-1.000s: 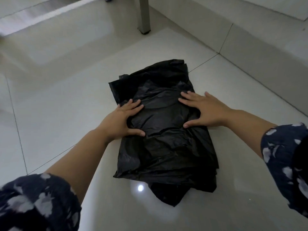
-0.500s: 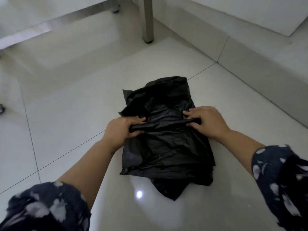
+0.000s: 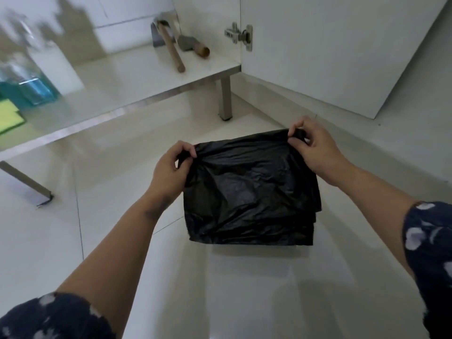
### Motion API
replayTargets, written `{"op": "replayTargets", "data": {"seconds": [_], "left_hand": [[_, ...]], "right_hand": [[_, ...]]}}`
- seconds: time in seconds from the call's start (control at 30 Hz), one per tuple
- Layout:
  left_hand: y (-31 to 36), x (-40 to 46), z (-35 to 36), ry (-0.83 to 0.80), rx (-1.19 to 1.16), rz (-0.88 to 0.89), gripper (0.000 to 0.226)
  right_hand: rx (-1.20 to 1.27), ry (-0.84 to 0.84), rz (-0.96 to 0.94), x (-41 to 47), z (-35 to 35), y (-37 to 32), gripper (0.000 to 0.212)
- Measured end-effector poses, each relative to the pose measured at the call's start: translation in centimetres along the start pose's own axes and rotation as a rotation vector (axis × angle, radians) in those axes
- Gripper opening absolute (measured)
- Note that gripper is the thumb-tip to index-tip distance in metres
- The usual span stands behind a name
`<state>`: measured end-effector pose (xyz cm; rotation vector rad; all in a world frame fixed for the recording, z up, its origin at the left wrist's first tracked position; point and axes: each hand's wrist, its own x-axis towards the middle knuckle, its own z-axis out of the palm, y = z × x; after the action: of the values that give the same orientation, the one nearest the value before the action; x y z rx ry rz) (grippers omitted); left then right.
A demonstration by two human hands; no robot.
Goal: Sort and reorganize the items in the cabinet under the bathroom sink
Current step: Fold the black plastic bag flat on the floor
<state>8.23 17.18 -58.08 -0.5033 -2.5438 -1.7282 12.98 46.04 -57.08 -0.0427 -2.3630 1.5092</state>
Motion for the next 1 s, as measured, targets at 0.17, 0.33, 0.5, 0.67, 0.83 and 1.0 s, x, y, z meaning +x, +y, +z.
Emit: {"op": "replayTargets", "data": {"seconds": [0.17, 0.33, 0.5, 0.67, 0.83, 1.0], "left_hand": [[0.0, -0.9, 1.7, 0.027, -0.069, -0.221, 0.043], [-2.8, -2.7, 2.4, -0.077, -0.19, -0.407, 0.028], [-5.5, -3.6, 2.8, -0.263, 0.031, -0.456, 0.064], [-8.2, -3.2, 3.7, -0.245, 0.219, -0.374, 0.079], [-10.0, -4.5, 5.6, -0.156, 0.347, -0.282, 0.056], [-10.6, -6.3, 6.4, 0.006, 0.393, -0.343, 0.036]], "right_hand": [[-0.007, -0.034, 0.18, -1.4, 0.7, -0.2, 0.03], [0.097, -0.311, 0.406, -4.7, 1.1, 2.9, 0.03], [-0.125, -0.31, 0.362, -5.7, 3.1, 6.1, 0.046], [-0.275, -0.265, 0.265, -6.1, 5.5, 9.1, 0.055], [-0.476, -0.238, 0.133, -7.7, 7.1, 11.7, 0.055], [-0.366, -0.168, 0.155, -8.2, 7.3, 12.2, 0.038]]}}
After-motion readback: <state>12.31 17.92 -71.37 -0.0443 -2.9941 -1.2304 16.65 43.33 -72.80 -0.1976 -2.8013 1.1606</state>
